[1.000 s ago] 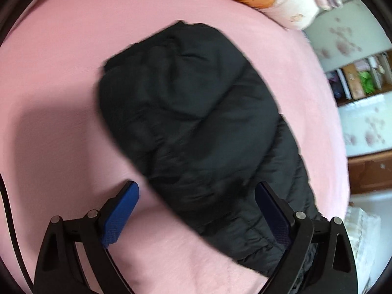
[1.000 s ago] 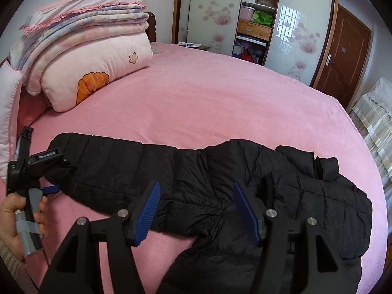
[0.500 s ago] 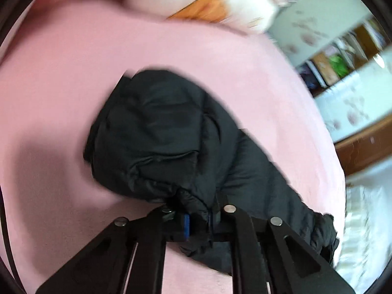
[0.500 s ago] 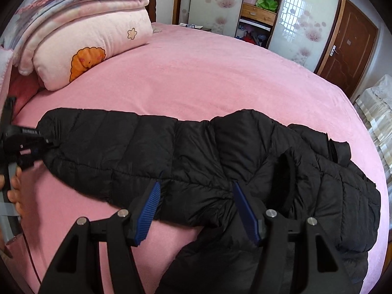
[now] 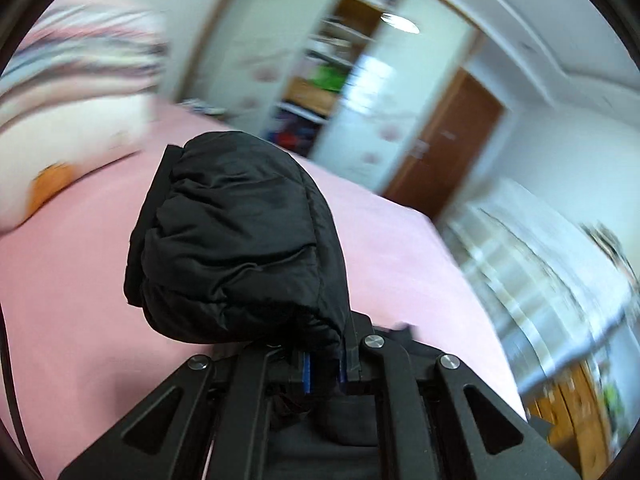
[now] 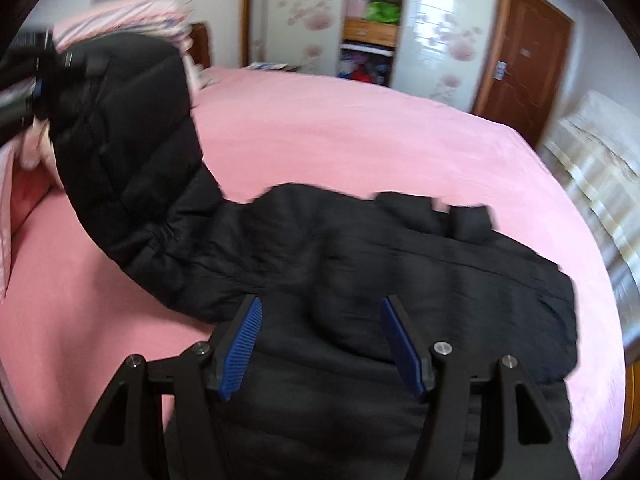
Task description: Fold large clothes
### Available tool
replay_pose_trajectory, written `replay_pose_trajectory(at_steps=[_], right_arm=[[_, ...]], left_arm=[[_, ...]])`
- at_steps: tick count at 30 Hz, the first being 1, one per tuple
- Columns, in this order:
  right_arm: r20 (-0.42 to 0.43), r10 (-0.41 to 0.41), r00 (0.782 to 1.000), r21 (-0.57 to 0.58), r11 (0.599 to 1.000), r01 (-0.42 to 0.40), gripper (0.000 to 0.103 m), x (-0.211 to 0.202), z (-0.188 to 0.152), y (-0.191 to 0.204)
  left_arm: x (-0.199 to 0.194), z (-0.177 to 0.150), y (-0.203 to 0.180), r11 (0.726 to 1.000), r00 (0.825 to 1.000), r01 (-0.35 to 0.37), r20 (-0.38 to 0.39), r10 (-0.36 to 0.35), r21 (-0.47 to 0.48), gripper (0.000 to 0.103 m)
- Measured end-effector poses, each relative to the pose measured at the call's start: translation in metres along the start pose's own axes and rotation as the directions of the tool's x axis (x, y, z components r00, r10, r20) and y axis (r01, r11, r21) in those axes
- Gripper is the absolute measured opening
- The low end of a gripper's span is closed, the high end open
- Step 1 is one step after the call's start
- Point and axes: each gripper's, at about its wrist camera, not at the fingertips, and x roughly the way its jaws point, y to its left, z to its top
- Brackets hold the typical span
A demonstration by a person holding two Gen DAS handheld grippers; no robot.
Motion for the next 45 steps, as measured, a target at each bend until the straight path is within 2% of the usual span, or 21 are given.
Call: replay_pose_trajectory(at_steps=[3, 5, 8, 10, 12, 14, 16, 18, 20, 22, 25, 28, 29, 31, 33, 36, 41, 45], right_arm=[[0.011, -0.049, 0.999, 0.061, 0.997, 0.048, 0.062, -0.017, -0.008, -0.048], [0.011, -0.087, 0.996, 0.097, 0.992, 0.086, 0.062, -0.026, -0.016, -0.08], [-0.006, -0.137, 0.991, 0.138, 0.981, 0.137, 0.062, -0.032, -0.026, -0.121], [-0.027, -0.159, 0.987, 0.171, 0.972, 0.161, 0.062, -0.034, -0.036, -0.148], [-0.048, -0.168, 0.985, 0.201, 0.964, 0.174, 0.062, -0.036, -0.047, -0.167], [-0.062, -0.173, 0.983, 0.241, 0.953, 0.183, 0.062, -0.038, -0.058, -0.189], [-0.067, -0.179, 0.982, 0.268, 0.944, 0.19, 0.062, -0.041, -0.067, -0.206], [-0.071, -0.186, 0.98, 0.286, 0.937, 0.199, 0.062, -0.044, -0.074, -0.219], [-0.074, -0.193, 0.978, 0.297, 0.932, 0.207, 0.062, -0.045, -0.079, -0.228], [-0.074, -0.193, 0.978, 0.303, 0.93, 0.206, 0.062, -0.047, -0.084, -0.235], [-0.071, -0.175, 0.982, 0.324, 0.927, 0.189, 0.062, -0.048, -0.086, -0.245], [-0.055, -0.13, 0.99, 0.343, 0.929, 0.14, 0.062, -0.049, -0.085, -0.246], [-0.05, -0.112, 0.992, 0.348, 0.93, 0.122, 0.062, -0.048, -0.085, -0.247], [-0.045, -0.064, 0.997, 0.353, 0.933, 0.076, 0.062, -0.045, -0.083, -0.246], [-0.048, -0.03, 0.998, 0.36, 0.932, 0.045, 0.062, -0.037, -0.08, -0.245], [-0.074, 0.002, 0.997, 0.372, 0.928, 0.026, 0.062, -0.016, -0.077, -0.247], [-0.104, 0.067, 0.992, 0.394, 0.919, -0.02, 0.062, 0.026, -0.074, -0.25], [-0.139, 0.116, 0.984, 0.404, 0.913, -0.051, 0.062, 0.054, -0.073, -0.249]], left_arm=[[0.024, -0.016, -0.067, 0.994, 0.995, 0.086, -0.054, -0.082, 0.068, 0.008], [0.045, -0.027, -0.095, 0.989, 0.99, 0.109, -0.098, -0.099, 0.103, 0.008], [0.092, -0.062, -0.133, 0.98, 0.968, 0.14, -0.226, -0.106, 0.14, 0.009], [0.121, -0.103, -0.152, 0.977, 0.94, 0.138, -0.334, -0.077, 0.162, 0.016], [0.153, -0.144, -0.16, 0.98, 0.889, 0.135, -0.454, -0.054, 0.147, 0.037], [0.172, -0.177, -0.163, 0.982, 0.845, 0.121, -0.534, -0.025, 0.145, 0.043], [0.172, -0.203, -0.164, 0.985, 0.825, 0.126, -0.564, -0.037, 0.12, 0.047], [0.165, -0.219, -0.165, 0.986, 0.815, 0.143, -0.575, -0.069, 0.084, 0.059], [0.153, -0.226, -0.165, 0.985, 0.819, 0.156, -0.567, -0.09, 0.068, 0.065], [0.137, -0.229, -0.16, 0.986, 0.829, 0.158, -0.551, -0.101, 0.058, 0.066], [0.112, -0.223, -0.142, 0.991, 0.857, 0.131, -0.507, -0.095, 0.035, 0.067], [0.083, -0.209, -0.116, 0.997, 0.898, 0.065, -0.438, -0.043, 0.035, 0.07], [0.071, -0.204, -0.102, 0.999, 0.916, 0.018, -0.4, 0.001, 0.043, 0.075], [0.057, -0.198, -0.079, 0.996, 0.934, -0.066, -0.348, 0.081, 0.055, 0.079], [0.051, -0.197, -0.057, 0.987, 0.934, -0.143, -0.32, 0.159, 0.072, 0.079], [0.053, -0.195, -0.023, 0.959, 0.904, -0.271, -0.322, 0.282, 0.079, 0.079], [0.061, -0.185, 0.024, 0.948, 0.895, -0.318, -0.323, 0.308, 0.021, 0.079], [0.075, -0.18, 0.03, 0.947, 0.898, -0.32, -0.318, 0.305, 0.004, 0.079]])
